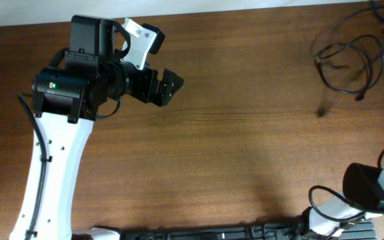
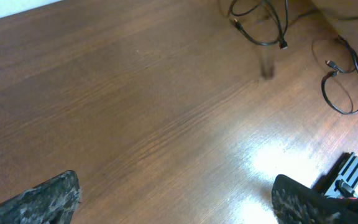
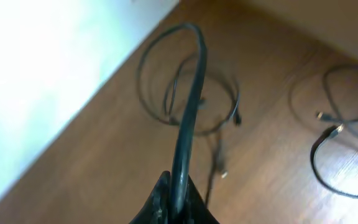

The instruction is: Untangle cables

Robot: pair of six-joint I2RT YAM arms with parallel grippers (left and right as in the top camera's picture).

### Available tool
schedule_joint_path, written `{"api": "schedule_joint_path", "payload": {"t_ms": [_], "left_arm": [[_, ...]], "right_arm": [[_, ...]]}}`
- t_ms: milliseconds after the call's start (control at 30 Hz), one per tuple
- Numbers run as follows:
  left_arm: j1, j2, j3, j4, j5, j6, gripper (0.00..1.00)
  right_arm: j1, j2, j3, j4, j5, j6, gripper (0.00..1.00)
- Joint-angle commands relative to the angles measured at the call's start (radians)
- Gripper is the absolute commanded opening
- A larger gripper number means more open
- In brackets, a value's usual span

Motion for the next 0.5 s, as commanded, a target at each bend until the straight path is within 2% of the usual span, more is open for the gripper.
{"api": "schedule_joint_path", "payload": {"t_ms": [0, 267, 467], "left_arm": [[0.000, -0.022, 0.018, -0.001, 0.000, 0.002, 0.99], [0.000, -0.022, 0.018, -0.001, 0.000, 0.002, 0.99], [0.000, -0.022, 0.018, -0.001, 0.000, 0.002, 0.99]], "right_arm": [[-0.060, -0.019, 0.111, 0.009, 0.019, 0.002, 0.04], [-0.174, -0.012, 0.157, 0.125, 0.024, 0.002, 0.04], [-0.267, 0.031, 0.156, 0.135, 0.023, 0.001, 0.04]]}}
